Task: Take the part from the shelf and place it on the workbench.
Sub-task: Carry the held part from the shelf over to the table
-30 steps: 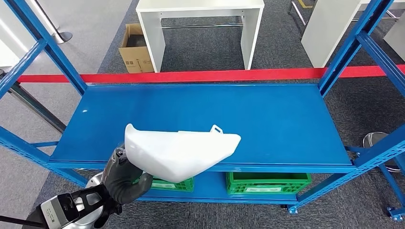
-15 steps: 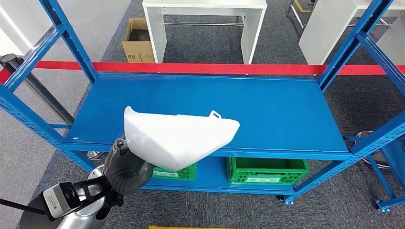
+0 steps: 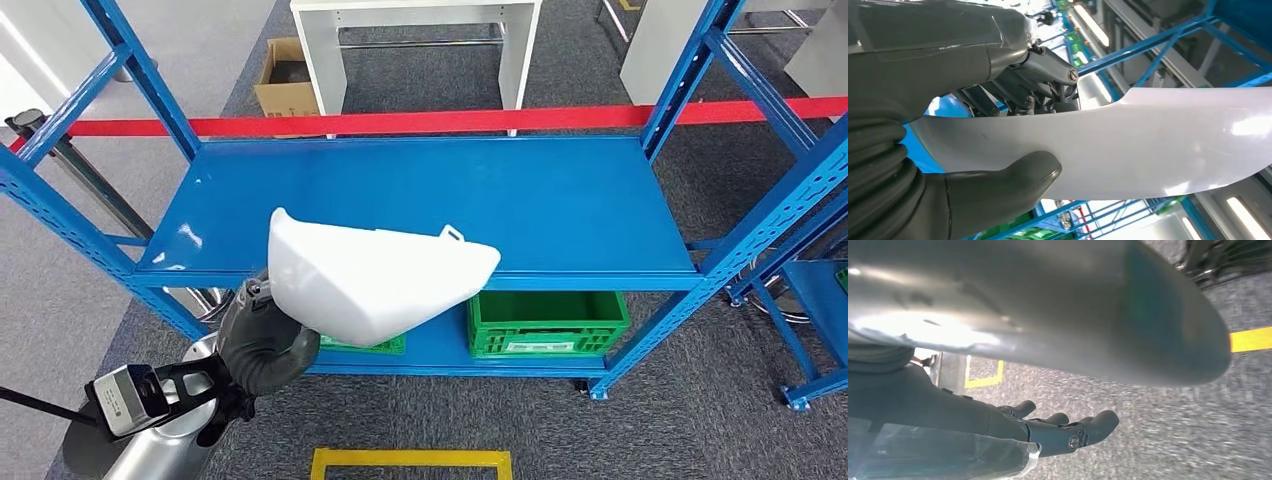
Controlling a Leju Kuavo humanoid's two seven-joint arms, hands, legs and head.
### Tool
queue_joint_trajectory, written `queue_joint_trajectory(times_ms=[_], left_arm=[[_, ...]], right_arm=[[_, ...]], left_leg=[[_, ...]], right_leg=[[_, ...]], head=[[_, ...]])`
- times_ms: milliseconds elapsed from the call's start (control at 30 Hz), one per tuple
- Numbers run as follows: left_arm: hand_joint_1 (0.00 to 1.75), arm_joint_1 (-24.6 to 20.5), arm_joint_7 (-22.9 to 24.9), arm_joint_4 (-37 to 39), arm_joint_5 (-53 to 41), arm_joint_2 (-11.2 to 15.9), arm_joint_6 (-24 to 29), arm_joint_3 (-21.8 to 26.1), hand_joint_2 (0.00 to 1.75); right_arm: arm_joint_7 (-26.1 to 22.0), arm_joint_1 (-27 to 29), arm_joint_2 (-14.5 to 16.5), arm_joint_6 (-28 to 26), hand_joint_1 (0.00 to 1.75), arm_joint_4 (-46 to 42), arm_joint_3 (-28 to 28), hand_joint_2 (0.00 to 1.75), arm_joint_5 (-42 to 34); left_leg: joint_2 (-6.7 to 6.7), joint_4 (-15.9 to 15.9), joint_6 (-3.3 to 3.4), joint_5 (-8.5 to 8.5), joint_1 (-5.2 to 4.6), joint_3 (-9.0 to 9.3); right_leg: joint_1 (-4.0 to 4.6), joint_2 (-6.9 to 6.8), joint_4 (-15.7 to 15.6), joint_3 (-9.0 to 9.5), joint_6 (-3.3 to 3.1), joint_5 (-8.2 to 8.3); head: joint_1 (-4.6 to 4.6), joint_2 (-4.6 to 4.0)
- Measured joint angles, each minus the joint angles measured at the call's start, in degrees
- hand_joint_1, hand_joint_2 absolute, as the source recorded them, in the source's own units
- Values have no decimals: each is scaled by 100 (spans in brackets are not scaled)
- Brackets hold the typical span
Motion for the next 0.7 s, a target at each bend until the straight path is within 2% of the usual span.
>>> queue_joint_trajectory(times_ms=[33, 67, 100, 133, 167, 200, 233, 300, 333, 367, 433, 467, 500, 533, 567, 600, 633, 667, 700], left_arm=[[175, 26, -23, 15, -2, 10, 14, -8, 175], [175, 50, -46, 23, -14, 15, 22, -16, 175], [175, 68, -65, 26, -30, 14, 21, -24, 175], [175, 78, -77, 26, -47, 8, 9, -28, 175], [175, 82, -85, 26, -60, -2, -12, -27, 175], [175, 85, -89, 27, -68, -15, -39, -22, 175], [175, 89, -91, 27, -77, -29, -72, -16, 175], [175, 93, -87, 30, -101, -68, -155, -11, 175], [175, 96, -81, 32, -113, -98, -198, -10, 175], [175, 100, -73, 34, -121, -132, -239, -10, 175], [175, 112, -61, 45, -132, -189, -305, -12, 175], [175, 116, -58, 58, -151, -207, -330, -12, 175], [175, 118, -66, 79, -173, -217, -346, -12, 175], [175, 119, -81, 106, -194, -223, -355, -10, 175], [175, 118, -102, 132, -209, -225, -355, -7, 175], [175, 114, -130, 157, -206, -222, -350, 0, 175], [175, 104, -159, 178, -197, -216, -341, 12, 175], [175, 91, -185, 193, -190, -209, -325, 24, 175], [175, 78, -210, 205, -188, -198, -296, 38, 175]], right_arm=[[-2, 1, 0, -2, 0, 0, -1, 0, -1], [-1, 1, -2, -8, 0, 0, -3, 0, -7], [-1, 0, -4, -20, 0, 0, -8, 0, -16], [-1, -1, -7, -37, 0, 0, -17, 0, -27], [-5, 0, -13, -57, 0, 0, -29, 0, -37], [-16, 0, -22, -76, 0, 0, -44, 0, -45], [-34, 1, -31, -89, 0, 0, -60, 0, -52], [-89, 7, -61, -99, 0, 0, -90, 0, -69], [-114, 12, -78, -104, 0, 0, -105, 0, -85], [-137, 19, -98, -110, 0, 0, -119, 0, -103], [-168, 31, -127, -122, 0, -1, -142, 0, -135], [-188, 36, -134, -125, 0, -1, -154, 0, -142], [-210, 38, -137, -124, 0, -1, -164, 0, -137], [-238, 41, -137, -117, 0, -1, -173, 0, -120], [-262, 41, -139, -104, 0, 0, -178, 0, -93], [-279, 40, -145, -85, 0, 0, -179, 0, -54], [-288, 37, -152, -57, 0, -1, -177, 0, -6], [-290, 32, -161, -31, 0, 0, -175, 0, 39], [-290, 29, -166, -1, 0, 0, -172, 0, 85]], left_leg=[[0, -24, 8, 104, 2, 114], [-1, -265, 25, 264, 2, 338], [-6, -679, 55, 392, -1, 657], [-12, -1151, 87, 440, -12, 990], [-17, -1532, 115, 437, -25, 1246], [-22, -1777, 142, 400, -43, 1398], [-22, -1867, 166, 379, -61, 1434], [-5, -1882, 240, 475, -57, 1337], [5, -1890, 287, 540, -47, 1271], [16, -1902, 325, 615, -36, 1194], [25, -1896, 367, 746, -42, 1037], [31, -1888, 370, 814, -47, 958], [38, -1874, 368, 879, -50, 875], [44, -1853, 360, 939, -51, 788], [49, -1822, 347, 991, -49, 705], [51, -1780, 329, 1031, -48, 624], [53, -1727, 305, 1062, -55, 548], [53, -1678, 277, 1090, -62, 490], [54, -1639, 249, 1120, -70, 449]], right_leg=[[2, -1, 4, -77, 9, 57], [4, 0, 7, -144, 21, 110], [6, 1, 9, -194, 36, 161], [15, 2, 10, -231, 59, 207], [20, 1, 5, -253, 89, 256], [20, -1, -2, -265, 125, 302], [18, -2, -16, -272, 165, 349], [0, -5, -11, -309, 237, 372], [-4, -4, 75, -359, 262, 254], [-5, -3, 275, -439, 281, 24], [-5, -2, 982, -645, 310, -570], [-5, -2, 1369, -722, 323, -752], [-5, -3, 1639, -739, 331, -790], [-5, -3, 1717, -658, 332, -694], [-6, -3, 1578, -471, 327, -532], [-7, -3, 1231, -183, 320, -391], [-3, -3, 782, 145, 313, -350], [3, 2, 392, 408, 295, -385], [12, 7, 121, 566, 272, -450]], head=[[0, -1], [0, 0], [0, 0], [2, 0], [4, 1], [2, 1], [2, 1], [-4, 0], [5, 0], [14, 0], [35, 1], [37, 1], [39, 0], [40, 0], [41, 0], [44, -1], [44, -1], [42, -1], [40, -1]])
